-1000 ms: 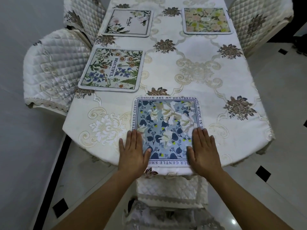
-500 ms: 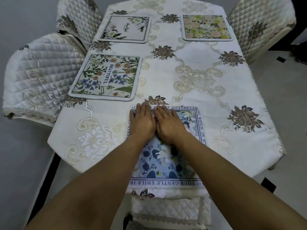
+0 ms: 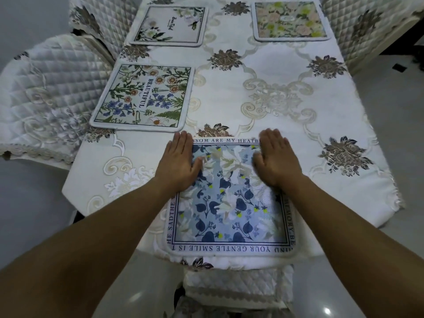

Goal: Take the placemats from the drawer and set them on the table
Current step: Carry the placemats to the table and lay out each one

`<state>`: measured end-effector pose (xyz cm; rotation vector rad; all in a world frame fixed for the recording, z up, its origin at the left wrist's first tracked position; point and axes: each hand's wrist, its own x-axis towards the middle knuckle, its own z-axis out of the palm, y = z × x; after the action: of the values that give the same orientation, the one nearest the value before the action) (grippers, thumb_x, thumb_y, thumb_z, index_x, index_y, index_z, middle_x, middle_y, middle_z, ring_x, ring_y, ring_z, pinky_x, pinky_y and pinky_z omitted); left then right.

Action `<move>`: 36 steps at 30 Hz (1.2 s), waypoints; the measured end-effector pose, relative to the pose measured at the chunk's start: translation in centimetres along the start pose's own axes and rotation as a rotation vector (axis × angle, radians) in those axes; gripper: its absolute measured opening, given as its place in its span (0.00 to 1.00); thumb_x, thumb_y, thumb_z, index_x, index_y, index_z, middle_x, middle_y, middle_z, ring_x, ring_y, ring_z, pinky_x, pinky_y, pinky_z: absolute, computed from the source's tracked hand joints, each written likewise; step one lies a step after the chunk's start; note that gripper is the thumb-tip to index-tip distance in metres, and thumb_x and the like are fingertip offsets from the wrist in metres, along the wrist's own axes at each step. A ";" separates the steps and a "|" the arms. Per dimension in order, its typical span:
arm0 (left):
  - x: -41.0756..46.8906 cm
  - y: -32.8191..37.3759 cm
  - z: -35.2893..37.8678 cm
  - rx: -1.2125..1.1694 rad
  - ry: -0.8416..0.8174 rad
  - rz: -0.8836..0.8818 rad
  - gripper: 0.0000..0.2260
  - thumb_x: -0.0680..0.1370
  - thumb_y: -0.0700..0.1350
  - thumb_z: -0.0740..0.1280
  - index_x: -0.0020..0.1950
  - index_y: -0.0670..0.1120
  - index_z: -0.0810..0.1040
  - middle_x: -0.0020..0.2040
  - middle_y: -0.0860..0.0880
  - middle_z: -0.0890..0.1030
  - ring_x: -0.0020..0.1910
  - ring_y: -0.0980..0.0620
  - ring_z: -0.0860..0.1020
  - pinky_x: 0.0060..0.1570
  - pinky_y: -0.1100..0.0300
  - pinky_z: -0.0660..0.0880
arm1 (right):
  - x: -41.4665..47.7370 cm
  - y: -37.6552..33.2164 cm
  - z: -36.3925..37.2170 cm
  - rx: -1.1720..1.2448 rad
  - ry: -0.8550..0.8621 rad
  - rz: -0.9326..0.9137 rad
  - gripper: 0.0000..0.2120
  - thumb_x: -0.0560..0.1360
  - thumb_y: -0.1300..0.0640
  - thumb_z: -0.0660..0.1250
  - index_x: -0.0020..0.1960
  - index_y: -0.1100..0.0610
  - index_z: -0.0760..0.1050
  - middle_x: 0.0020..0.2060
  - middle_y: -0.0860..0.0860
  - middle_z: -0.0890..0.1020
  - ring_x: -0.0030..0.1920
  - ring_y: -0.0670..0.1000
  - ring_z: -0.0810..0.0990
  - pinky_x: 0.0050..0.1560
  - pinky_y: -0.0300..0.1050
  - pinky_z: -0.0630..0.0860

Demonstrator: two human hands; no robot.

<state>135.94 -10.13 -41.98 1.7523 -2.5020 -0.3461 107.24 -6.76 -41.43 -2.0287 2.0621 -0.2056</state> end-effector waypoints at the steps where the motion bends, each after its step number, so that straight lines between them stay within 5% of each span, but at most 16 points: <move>1: 0.0 0.0 0.0 0.012 -0.007 0.004 0.32 0.82 0.58 0.48 0.80 0.40 0.45 0.80 0.41 0.45 0.79 0.45 0.41 0.77 0.51 0.42 | -0.3 0.4 -0.1 0.008 0.002 0.029 0.33 0.79 0.45 0.48 0.79 0.60 0.51 0.79 0.58 0.54 0.79 0.57 0.49 0.77 0.55 0.47; 22: -14.7 3.8 -1.1 0.034 -0.205 -0.152 0.35 0.80 0.62 0.39 0.79 0.39 0.40 0.79 0.38 0.42 0.79 0.42 0.42 0.76 0.49 0.43 | -16.3 -2.9 -0.2 -0.016 -0.142 0.099 0.34 0.79 0.43 0.40 0.79 0.62 0.51 0.79 0.59 0.53 0.79 0.59 0.50 0.75 0.61 0.46; 26: -17.3 6.0 -3.1 0.051 -0.206 -0.219 0.32 0.81 0.58 0.54 0.77 0.38 0.55 0.77 0.35 0.59 0.76 0.37 0.59 0.73 0.46 0.59 | -16.8 -3.6 -3.6 -0.084 -0.305 0.076 0.32 0.79 0.46 0.47 0.78 0.61 0.52 0.78 0.59 0.55 0.78 0.61 0.53 0.75 0.63 0.49; 29: -18.5 7.9 -6.5 0.084 -0.155 -0.191 0.22 0.77 0.53 0.62 0.66 0.42 0.70 0.62 0.41 0.76 0.60 0.42 0.74 0.59 0.51 0.70 | -16.9 -4.7 -7.3 -0.161 -0.367 0.059 0.23 0.75 0.53 0.61 0.68 0.59 0.68 0.67 0.59 0.72 0.67 0.60 0.70 0.68 0.56 0.64; 32: -19.5 9.2 -9.9 0.115 -0.104 -0.167 0.15 0.77 0.52 0.61 0.60 0.45 0.73 0.55 0.44 0.78 0.55 0.44 0.75 0.53 0.51 0.70 | -17.9 -5.9 -10.5 -0.091 -0.306 0.088 0.16 0.73 0.57 0.61 0.60 0.59 0.72 0.57 0.57 0.75 0.57 0.59 0.75 0.55 0.50 0.73; 36: -20.9 9.5 -13.6 0.108 -0.008 -0.144 0.13 0.78 0.51 0.60 0.59 0.46 0.74 0.53 0.46 0.78 0.53 0.45 0.75 0.50 0.53 0.70 | -20.4 -7.5 -13.6 -0.029 -0.245 0.088 0.13 0.72 0.58 0.62 0.56 0.58 0.72 0.55 0.56 0.75 0.54 0.58 0.76 0.50 0.48 0.74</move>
<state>136.94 10.49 -25.07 1.9817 -2.4486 -0.2295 110.94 12.44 -24.93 -1.8679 2.0050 0.0859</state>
